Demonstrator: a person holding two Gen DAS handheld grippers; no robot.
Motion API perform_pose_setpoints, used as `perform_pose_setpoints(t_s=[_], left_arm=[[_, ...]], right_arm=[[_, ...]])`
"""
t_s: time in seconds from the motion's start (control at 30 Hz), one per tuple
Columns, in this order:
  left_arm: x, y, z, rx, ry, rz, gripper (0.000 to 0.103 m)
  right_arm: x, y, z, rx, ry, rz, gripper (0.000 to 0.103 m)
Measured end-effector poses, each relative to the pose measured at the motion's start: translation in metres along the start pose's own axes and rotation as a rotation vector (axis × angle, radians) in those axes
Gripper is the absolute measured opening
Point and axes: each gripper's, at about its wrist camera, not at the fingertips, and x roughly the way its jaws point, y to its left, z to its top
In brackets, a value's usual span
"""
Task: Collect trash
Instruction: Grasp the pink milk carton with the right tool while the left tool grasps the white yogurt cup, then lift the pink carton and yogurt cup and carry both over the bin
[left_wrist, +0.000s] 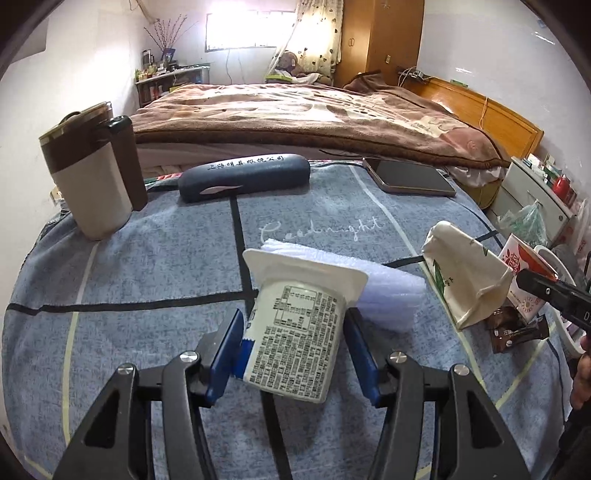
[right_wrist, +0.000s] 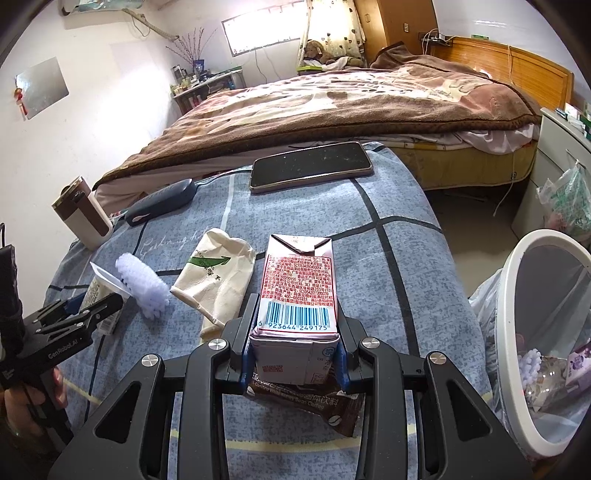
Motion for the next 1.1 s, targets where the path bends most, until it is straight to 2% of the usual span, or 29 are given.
perform_pose_setpoints(t_s=[0.07, 0.3, 0.63, 1.1], left_arm=[[-0.004, -0.001, -0.001, 0.001, -0.007, 0.025, 0.057], [-0.029, -0.016, -0.006, -0.005, -0.04, 0.035, 0.054], [-0.063, -0.041, -0.016, -0.023, -0.095, 0.015, 0.053], [-0.083, -0.083, -0.031, 0.016, -0.105, -0.017, 0.053]], right_arm=[[-0.002, 0.0, 0.0, 0.001, -0.002, 0.004, 0.036], [-0.015, -0.003, -0.004, -0.008, -0.019, 0.011, 0.036], [-0.038, -0.011, -0.008, -0.011, -0.051, 0.018, 0.036], [-0.064, -0.028, -0.017, 0.001, -0.088, 0.03, 0.036]])
